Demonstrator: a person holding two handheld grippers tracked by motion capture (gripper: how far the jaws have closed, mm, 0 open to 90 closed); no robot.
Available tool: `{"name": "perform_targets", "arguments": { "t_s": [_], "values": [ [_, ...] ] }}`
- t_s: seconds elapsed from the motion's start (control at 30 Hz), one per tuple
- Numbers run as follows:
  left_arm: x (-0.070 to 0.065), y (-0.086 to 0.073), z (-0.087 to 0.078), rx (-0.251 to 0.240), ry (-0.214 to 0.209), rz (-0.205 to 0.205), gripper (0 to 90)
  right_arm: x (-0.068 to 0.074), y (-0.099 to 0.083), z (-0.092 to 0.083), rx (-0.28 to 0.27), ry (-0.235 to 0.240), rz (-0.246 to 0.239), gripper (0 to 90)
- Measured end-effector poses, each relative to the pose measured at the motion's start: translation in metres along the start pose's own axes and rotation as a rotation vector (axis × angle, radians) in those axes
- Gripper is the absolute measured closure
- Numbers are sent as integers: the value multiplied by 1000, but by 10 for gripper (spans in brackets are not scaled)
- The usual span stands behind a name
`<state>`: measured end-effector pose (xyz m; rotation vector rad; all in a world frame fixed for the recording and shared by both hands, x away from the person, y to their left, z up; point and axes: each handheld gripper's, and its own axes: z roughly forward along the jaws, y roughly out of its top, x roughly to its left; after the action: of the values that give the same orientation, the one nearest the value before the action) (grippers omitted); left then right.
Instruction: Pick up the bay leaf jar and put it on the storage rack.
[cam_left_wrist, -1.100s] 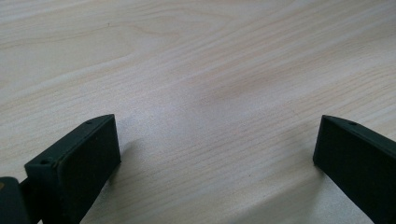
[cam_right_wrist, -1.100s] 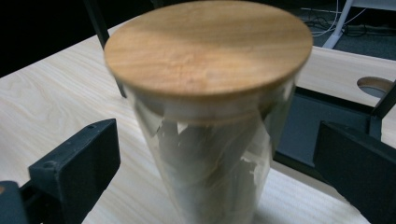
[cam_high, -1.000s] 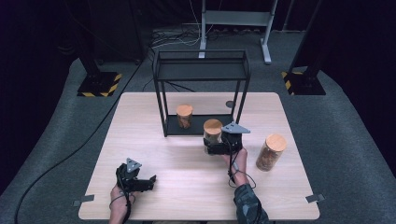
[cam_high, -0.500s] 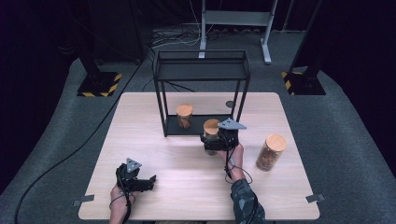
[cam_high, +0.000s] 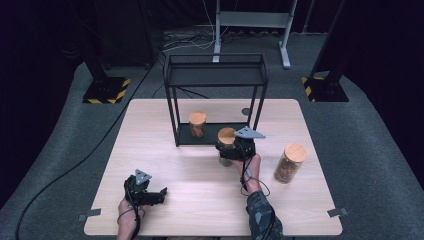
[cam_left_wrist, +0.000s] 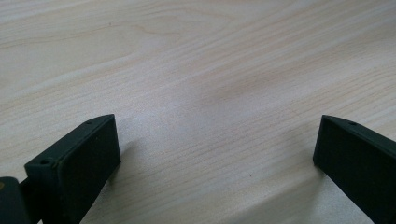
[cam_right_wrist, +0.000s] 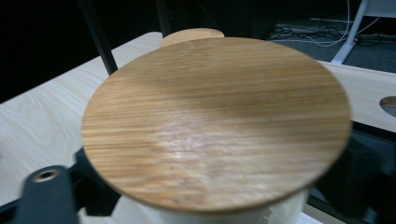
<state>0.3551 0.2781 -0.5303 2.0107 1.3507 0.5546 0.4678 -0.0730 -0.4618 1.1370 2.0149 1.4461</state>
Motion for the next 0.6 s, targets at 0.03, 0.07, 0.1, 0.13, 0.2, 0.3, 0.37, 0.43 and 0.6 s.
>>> {"name": "perform_targets", "arguments": {
  "t_s": [0.03,0.07,0.1,0.13,0.2,0.3,0.37,0.43,0.6],
  "values": [
    [0,0,0,0,0,0,0,0,-1,-1,-8,9,5,209],
    [0,0,0,0,0,0,0,0,-1,-1,-8,9,5,209],
    [0,0,0,0,0,0,0,1,-1,-1,-7,2,2,215],
    [0,0,0,0,0,0,0,2,-1,-1,-8,-7,-5,219],
    [0,0,0,0,1,-1,0,3,0,-2,-5,-18,-13,223],
    [0,0,0,3,2,0,0,4,0,-2,-4,-27,-18,227],
    [1,0,0,3,2,0,1,4,0,-2,-5,-26,-19,228],
    [1,0,0,2,2,0,1,5,0,-3,-4,-21,-19,229],
    [1,0,0,3,2,0,1,7,2,-3,-4,-19,-24,231]
  ]
}}
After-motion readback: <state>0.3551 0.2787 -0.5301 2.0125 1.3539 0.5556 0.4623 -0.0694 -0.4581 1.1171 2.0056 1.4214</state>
